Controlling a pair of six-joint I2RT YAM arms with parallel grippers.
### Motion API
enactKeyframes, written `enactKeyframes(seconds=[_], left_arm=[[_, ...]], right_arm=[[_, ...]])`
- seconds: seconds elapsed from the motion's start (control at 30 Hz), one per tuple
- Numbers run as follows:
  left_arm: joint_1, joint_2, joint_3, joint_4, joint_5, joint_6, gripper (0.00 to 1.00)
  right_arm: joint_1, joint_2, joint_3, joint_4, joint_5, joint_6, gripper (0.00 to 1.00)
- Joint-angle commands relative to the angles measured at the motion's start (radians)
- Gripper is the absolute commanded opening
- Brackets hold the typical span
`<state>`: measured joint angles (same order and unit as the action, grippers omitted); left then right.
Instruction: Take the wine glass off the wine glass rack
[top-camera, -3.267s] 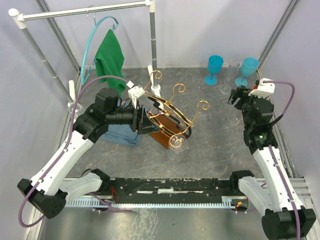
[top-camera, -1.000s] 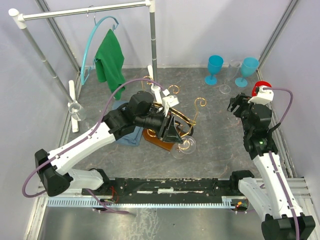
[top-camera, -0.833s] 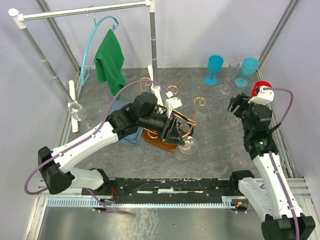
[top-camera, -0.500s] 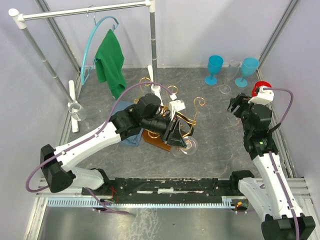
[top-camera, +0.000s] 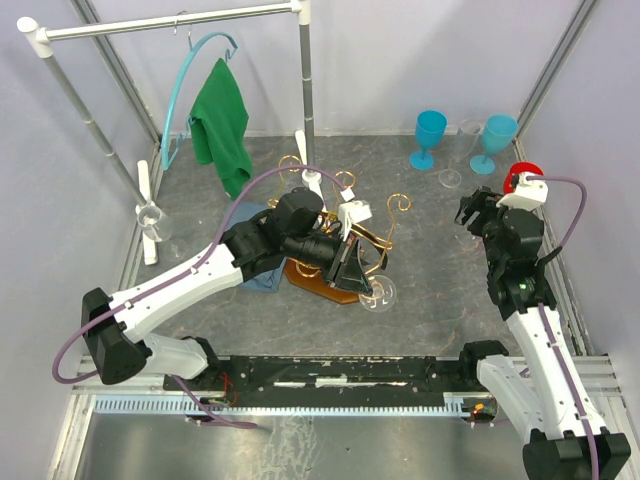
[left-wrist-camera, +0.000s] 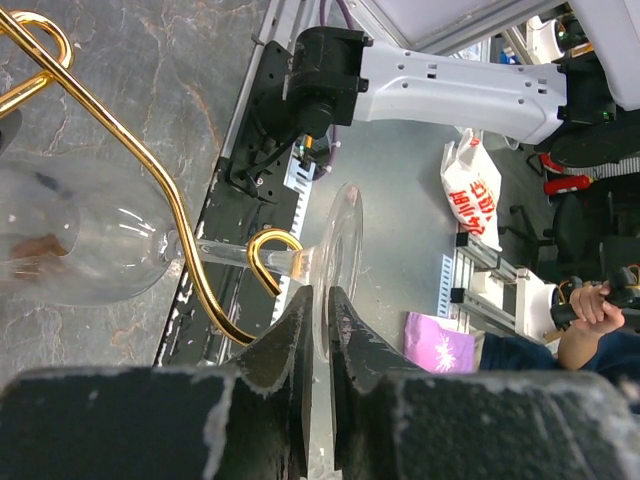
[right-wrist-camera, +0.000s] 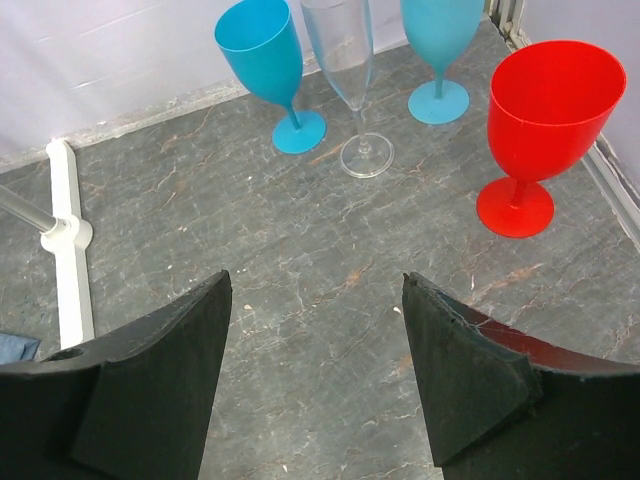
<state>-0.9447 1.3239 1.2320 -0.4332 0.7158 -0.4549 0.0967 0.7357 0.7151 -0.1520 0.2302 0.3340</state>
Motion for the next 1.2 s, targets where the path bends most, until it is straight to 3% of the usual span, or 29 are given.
enactKeyframes(seconds=[0.0, 0.33, 0.73, 1.17], left_arm=[[-0.012, -0.019, 0.05, 0.034, 0.015, -0.025, 0.14], [-0.011, -0.023, 0.091, -0.069, -0.026, 0.017, 0.12], [0.002, -0.041, 0.175, -0.227, -0.19, 0.106, 0.14], [0.015, -0.038, 0.265, -0.301, -0.203, 0.134, 0.12]], right_arm=[[0.005, -0.016, 0.004, 0.019, 0.018, 0.002, 0.77], [0.005, -0.018, 0.001, 0.011, 0.021, -0.001, 0.77], [0.005, -0.009, 0.0, 0.011, 0.02, 0.002, 0.78], [0.005, -0.009, 0.002, 0.008, 0.025, -0.003, 0.78]])
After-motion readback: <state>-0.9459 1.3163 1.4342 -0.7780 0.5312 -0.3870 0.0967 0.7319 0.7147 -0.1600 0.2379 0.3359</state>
